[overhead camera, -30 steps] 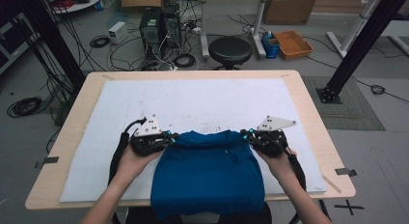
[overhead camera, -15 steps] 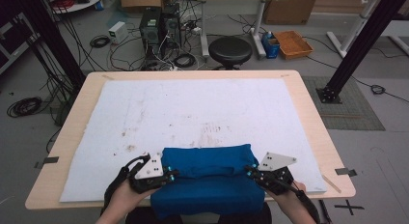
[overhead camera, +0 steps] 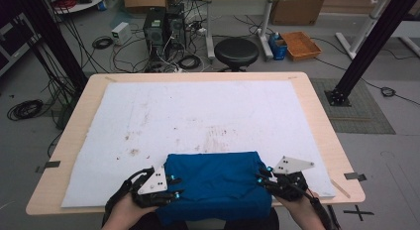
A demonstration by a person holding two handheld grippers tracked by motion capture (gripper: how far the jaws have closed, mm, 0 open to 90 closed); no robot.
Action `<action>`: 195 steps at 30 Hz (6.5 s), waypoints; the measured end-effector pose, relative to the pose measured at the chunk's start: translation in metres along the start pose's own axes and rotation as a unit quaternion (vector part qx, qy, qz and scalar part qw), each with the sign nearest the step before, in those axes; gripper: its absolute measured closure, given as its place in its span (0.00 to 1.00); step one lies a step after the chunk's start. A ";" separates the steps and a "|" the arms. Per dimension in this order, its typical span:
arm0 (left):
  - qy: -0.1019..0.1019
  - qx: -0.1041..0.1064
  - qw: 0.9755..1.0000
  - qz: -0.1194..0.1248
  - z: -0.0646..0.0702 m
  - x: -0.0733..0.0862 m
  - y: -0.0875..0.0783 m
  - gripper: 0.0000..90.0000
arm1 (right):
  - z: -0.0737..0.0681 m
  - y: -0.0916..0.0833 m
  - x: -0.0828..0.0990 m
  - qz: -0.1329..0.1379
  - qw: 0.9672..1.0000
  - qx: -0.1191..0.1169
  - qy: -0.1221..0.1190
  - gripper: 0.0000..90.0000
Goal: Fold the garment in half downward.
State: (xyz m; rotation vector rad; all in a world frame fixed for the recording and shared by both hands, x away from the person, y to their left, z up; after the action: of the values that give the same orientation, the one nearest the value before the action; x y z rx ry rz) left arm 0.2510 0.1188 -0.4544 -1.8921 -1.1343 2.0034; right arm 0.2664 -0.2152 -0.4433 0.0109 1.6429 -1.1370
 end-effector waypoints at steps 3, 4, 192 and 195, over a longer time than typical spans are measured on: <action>-0.037 -0.032 0.999 0.018 -0.017 -0.001 0.000 0.71 | 0.006 0.010 0.002 -0.008 1.000 0.016 0.023 0.72; -0.048 -0.044 0.998 0.024 -0.025 -0.001 0.000 0.71 | 0.007 0.013 0.003 -0.013 0.999 0.018 0.027 0.74; -0.325 -0.130 0.936 0.025 -0.159 0.004 0.020 0.68 | 0.143 0.090 -0.066 0.015 0.987 0.072 0.143 0.77; -0.328 -0.123 0.937 0.019 -0.149 0.007 0.019 0.69 | 0.131 0.077 -0.055 0.022 0.983 0.062 0.172 0.70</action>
State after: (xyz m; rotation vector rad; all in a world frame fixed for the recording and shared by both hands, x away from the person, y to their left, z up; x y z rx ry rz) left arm 0.3924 0.1700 -0.4585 -1.3483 -1.5609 2.7293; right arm 0.4270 -0.2324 -0.4464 0.3399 1.8601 -1.2529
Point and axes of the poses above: each handheld gripper's, and its own axes: y roughly forward along the jaws, x roughly out of its underside, z roughly to its right, the point moved 5 cm from there along y, roughly forward along the jaws, and after that the axes turned 4 degrees about -y, right-handed, at the moved point
